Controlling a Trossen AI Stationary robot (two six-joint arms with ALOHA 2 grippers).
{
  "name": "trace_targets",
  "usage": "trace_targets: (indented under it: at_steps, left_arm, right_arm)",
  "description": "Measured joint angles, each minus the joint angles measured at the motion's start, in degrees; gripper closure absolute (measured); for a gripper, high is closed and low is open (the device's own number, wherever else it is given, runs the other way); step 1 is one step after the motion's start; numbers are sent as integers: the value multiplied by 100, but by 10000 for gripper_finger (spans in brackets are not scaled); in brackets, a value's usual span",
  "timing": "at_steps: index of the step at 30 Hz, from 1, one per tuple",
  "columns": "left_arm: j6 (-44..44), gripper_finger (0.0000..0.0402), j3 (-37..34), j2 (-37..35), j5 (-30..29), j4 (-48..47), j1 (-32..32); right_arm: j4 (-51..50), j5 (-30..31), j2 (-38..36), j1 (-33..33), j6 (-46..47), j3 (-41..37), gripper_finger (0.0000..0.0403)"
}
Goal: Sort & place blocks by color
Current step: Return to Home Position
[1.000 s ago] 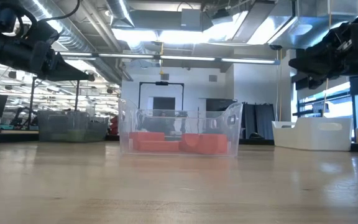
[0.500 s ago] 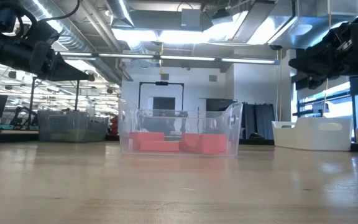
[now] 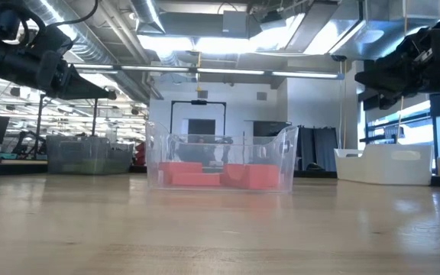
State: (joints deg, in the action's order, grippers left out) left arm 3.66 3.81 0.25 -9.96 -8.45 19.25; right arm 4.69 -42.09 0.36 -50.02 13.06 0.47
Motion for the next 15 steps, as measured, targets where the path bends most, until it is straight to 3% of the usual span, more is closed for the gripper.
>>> trace_targets:
  at_steps: [15]
  left_arm:
    - [0,401,0,-2,0,0,1]
  right_arm:
    - [0,2,0,1,0,0,392]
